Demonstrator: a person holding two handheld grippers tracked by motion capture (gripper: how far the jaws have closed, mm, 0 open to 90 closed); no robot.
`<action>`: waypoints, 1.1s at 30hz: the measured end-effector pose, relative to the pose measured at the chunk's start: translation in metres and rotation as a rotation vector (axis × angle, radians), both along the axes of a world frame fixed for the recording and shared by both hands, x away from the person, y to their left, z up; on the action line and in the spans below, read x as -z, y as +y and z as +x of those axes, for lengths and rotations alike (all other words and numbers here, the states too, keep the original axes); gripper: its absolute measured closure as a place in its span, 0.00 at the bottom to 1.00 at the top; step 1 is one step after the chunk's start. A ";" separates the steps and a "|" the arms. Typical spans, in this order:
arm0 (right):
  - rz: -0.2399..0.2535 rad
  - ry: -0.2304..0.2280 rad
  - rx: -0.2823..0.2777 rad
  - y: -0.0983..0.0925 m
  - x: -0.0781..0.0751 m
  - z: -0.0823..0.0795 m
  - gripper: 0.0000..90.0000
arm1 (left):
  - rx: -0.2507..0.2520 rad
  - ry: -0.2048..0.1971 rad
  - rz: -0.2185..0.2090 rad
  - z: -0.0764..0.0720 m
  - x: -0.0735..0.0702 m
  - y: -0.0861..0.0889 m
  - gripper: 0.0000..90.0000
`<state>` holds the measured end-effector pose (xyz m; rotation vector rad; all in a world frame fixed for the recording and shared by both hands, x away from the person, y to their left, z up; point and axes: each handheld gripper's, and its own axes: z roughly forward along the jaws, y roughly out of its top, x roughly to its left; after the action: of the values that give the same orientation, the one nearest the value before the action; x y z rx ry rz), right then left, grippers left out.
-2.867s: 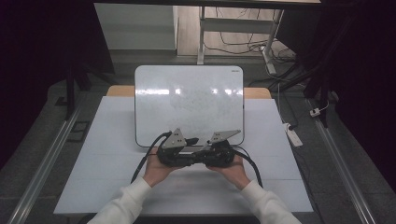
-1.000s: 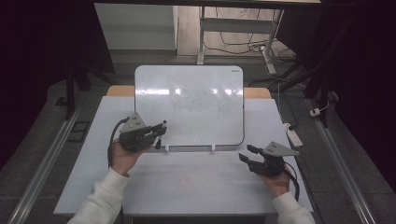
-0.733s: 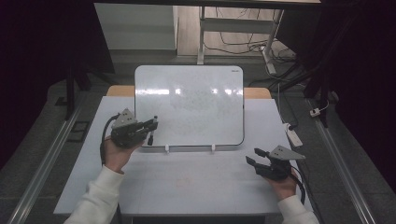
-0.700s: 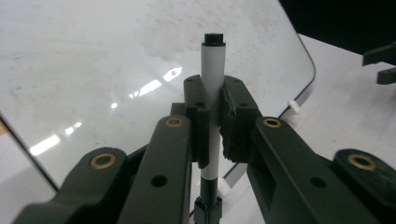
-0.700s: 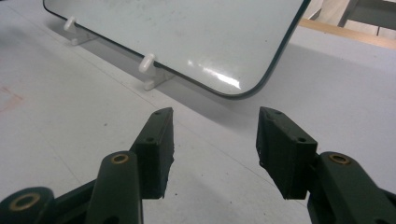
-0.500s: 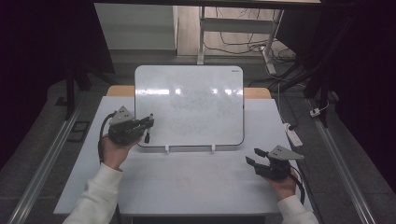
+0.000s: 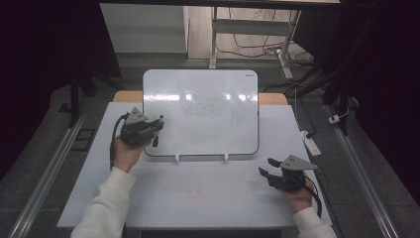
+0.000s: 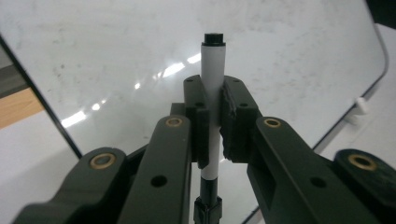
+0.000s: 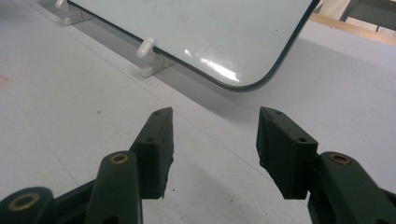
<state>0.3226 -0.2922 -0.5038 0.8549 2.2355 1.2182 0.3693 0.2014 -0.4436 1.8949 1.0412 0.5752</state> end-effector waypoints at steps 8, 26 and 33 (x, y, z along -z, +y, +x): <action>-0.012 0.000 -0.002 0.002 0.001 0.001 0.51 | -0.038 0.037 0.032 0.014 0.011 -0.001 0.90; -0.049 0.004 -0.011 0.006 0.005 0.001 0.51 | -0.044 0.008 0.120 0.028 0.020 -0.014 0.89; -0.059 0.003 -0.014 0.007 0.005 0.001 0.51 | -0.055 -0.019 0.110 0.026 0.018 -0.012 0.80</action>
<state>0.3236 -0.2851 -0.5089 0.8203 2.2716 1.1516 0.3952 0.1894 -0.4617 1.9573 1.0714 0.6936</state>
